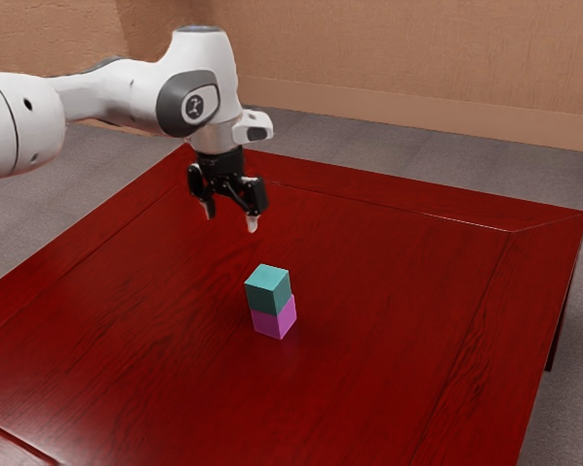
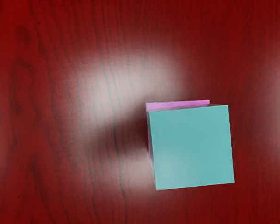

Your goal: Pick up the blue block with one arm, and put the blue block on the table with one arm

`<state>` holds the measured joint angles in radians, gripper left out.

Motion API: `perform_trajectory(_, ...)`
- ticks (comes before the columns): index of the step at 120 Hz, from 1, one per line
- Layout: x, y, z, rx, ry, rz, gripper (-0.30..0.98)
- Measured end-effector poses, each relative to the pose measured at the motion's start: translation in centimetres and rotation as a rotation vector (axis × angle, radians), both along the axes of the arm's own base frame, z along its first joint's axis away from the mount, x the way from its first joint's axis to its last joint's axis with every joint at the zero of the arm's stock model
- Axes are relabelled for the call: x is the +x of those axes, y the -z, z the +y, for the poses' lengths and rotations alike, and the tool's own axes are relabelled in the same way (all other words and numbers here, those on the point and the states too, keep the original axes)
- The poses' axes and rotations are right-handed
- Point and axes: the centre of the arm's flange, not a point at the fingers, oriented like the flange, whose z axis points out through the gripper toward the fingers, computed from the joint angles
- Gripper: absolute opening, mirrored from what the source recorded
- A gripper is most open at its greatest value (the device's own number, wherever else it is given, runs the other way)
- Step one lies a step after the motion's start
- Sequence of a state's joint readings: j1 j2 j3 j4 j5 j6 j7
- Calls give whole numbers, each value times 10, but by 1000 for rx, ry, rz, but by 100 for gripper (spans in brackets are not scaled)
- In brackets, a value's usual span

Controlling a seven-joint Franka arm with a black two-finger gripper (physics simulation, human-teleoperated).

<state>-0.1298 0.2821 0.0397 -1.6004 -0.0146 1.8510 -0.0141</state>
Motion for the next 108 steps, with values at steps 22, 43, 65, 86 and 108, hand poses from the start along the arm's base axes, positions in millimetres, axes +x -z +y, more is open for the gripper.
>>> perform_trajectory(22, -2, 25, -17, 3, 40, -37, 69)
perform_trajectory(43, -15, 51, -27, -4, 64, -44, 69)
perform_trajectory(65, -26, 73, -39, -20, 81, -44, 69)
perform_trajectory(86, -28, 91, -38, -30, 68, -44, 69)
perform_trajectory(108, -21, 103, -36, -30, 63, -45, 69)
